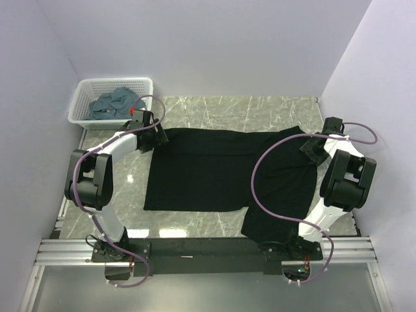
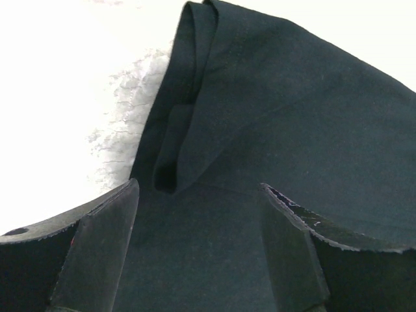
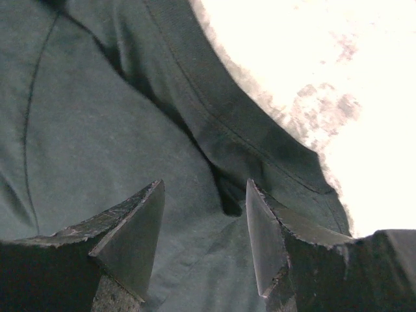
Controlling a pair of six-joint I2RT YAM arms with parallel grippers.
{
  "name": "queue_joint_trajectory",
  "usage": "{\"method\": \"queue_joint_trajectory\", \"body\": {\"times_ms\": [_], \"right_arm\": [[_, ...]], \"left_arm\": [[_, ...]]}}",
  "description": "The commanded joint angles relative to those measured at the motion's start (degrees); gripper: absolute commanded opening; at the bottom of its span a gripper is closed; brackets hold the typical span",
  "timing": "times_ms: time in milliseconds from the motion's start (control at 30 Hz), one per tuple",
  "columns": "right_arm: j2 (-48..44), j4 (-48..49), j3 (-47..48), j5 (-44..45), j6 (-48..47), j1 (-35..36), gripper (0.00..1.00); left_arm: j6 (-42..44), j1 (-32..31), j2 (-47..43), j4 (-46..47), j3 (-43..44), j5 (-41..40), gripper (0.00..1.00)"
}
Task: Fold and stack the t-shirts
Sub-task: Fold the tshirt
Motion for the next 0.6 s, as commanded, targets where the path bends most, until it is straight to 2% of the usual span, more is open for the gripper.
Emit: {"method": "queue_joint_trajectory", "body": {"times_ms": [0,367,567], "right_arm": [[-0.4,2.3,-0.6,-4.1,-2.1,-0.9,0.6],[1.3,2.1,-0.8,-11.0,-2.5,-0.5,0.57],[1.9,-2.5,2.9,-11.6,-1.9,1.8,0.56]], "left_arm": [[1.3,-0.6,-1.4,0.0,2.3,0.8,0.79],[1.3,-0.9,-1.8,-0.2,2.5,0.8,0.79],[1.3,-0.9,-1.8,-0.3,2.6,0.8,0.79]]}}
